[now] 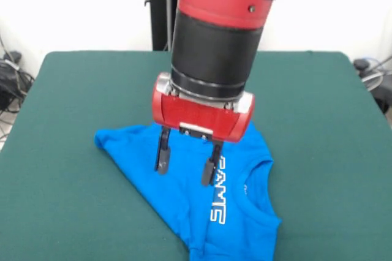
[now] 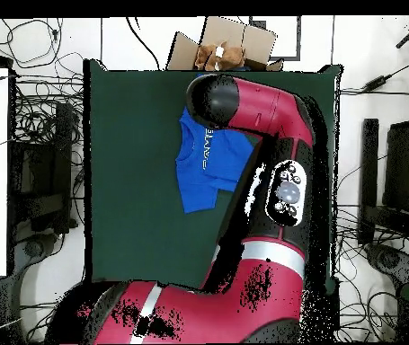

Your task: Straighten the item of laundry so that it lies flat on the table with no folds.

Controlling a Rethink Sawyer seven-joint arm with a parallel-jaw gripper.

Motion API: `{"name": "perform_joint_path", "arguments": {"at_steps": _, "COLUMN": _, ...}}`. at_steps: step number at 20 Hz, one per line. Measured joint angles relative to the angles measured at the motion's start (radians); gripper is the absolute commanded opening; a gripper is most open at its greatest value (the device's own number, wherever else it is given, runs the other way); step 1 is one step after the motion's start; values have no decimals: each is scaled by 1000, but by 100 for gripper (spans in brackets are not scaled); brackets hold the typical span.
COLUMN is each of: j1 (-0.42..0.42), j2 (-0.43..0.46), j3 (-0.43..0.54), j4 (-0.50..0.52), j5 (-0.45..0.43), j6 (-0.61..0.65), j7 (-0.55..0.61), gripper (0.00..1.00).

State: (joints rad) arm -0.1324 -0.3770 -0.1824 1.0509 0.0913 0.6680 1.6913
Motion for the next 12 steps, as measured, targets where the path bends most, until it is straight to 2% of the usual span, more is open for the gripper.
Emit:
{"name": "perform_joint_path", "arguments": {"at_steps": 7, "j1": 12, "j2": 66, "j3": -13, "j4": -68, "j5": 0, "j6": 78, "j7": 0, "gripper": 100}}
{"name": "perform_joint_path", "arguments": {"at_steps": 12, "j1": 21, "j2": 97, "j3": -21, "j4": -102, "j5": -1, "j6": 91, "j7": 0, "gripper": 100}}
